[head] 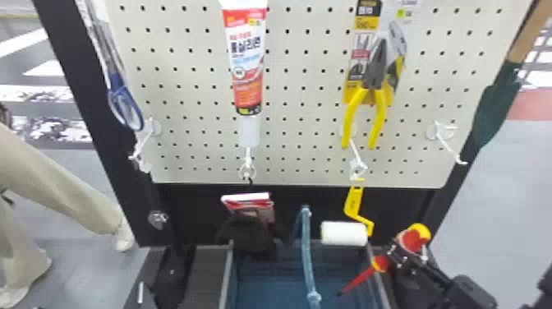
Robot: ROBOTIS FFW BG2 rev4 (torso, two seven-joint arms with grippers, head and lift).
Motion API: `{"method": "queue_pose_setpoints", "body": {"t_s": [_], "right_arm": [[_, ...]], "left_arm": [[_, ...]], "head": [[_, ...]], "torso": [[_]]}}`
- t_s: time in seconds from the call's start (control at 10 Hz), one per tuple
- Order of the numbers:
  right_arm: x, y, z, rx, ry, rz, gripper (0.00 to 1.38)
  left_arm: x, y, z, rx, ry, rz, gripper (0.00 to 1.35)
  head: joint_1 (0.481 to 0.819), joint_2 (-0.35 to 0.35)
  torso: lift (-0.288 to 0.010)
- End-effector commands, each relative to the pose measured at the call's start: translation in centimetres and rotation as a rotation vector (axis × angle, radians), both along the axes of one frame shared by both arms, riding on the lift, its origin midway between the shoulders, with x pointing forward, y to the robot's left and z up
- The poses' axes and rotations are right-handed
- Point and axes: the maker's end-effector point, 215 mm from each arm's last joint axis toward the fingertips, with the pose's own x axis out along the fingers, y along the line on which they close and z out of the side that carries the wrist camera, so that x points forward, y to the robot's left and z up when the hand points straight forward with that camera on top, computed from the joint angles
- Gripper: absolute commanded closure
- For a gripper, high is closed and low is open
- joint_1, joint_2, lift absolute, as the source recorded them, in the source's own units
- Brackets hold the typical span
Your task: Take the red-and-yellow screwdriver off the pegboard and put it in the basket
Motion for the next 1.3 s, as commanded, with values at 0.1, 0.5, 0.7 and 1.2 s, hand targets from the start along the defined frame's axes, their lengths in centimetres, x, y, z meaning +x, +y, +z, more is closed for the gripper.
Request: {"method": "queue_pose_setpoints", "body": {"t_s": [0.1, 0.5, 0.7, 1.2], "right_arm": [[0.7, 2.0, -2.7, 0.084, 0.054, 0.027, 1.27], [1.4, 4.1, -6.0, 0.133, 0.116, 0.061, 1.27], [1.8, 5.1, -7.2, 0.143, 0.139, 0.080, 1.27], [1.6, 8.3, -9.4, 0.167, 0.194, 0.154, 1.27]], "left_arm": [[0.1, -0.2, 0.0, 0.001, 0.000, -0.009, 0.12], [0.2, -0.4, -0.3, -0.004, 0.002, -0.014, 0.12], [0.1, -0.3, -0.4, -0.002, 0.001, -0.013, 0.12], [0.2, -0.3, -0.4, -0.002, -0.003, -0.013, 0.12]], "head": [[0.549, 0.000], [0.549, 0.000], [0.549, 0.000], [0.549, 0.000]], "torso": [[-0.100], [-0.100], [-0.100], [-0.100]]}}
